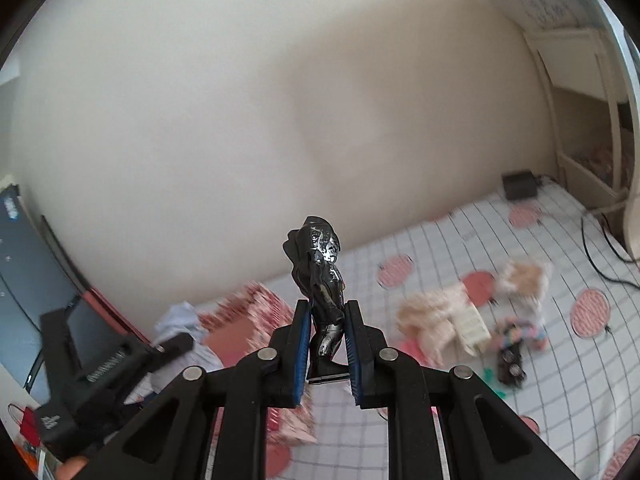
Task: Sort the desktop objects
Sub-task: 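Lift paper ball with left tool while right carries the figure toward the pink box, then lower paper ball into pink box and open left while right releases figure inside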
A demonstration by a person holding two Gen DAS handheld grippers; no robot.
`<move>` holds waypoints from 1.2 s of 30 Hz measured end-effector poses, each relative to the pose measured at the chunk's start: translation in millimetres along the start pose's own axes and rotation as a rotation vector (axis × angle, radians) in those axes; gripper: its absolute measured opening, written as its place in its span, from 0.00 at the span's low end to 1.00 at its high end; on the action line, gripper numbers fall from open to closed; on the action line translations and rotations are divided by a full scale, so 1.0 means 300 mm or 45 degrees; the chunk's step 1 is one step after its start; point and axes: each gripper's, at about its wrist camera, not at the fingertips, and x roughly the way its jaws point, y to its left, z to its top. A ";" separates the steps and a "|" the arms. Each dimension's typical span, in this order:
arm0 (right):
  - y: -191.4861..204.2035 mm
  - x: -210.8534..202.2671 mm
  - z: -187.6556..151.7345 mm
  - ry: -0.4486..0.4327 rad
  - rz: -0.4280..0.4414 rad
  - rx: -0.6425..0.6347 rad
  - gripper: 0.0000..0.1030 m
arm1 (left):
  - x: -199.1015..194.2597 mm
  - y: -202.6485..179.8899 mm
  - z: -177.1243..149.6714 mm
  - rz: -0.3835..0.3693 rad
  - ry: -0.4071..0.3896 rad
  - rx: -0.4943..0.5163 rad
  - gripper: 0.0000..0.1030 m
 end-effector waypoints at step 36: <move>0.336 0.234 -0.227 0.224 0.157 -0.179 0.18 | -0.084 0.314 0.080 0.137 -0.120 -0.211 0.83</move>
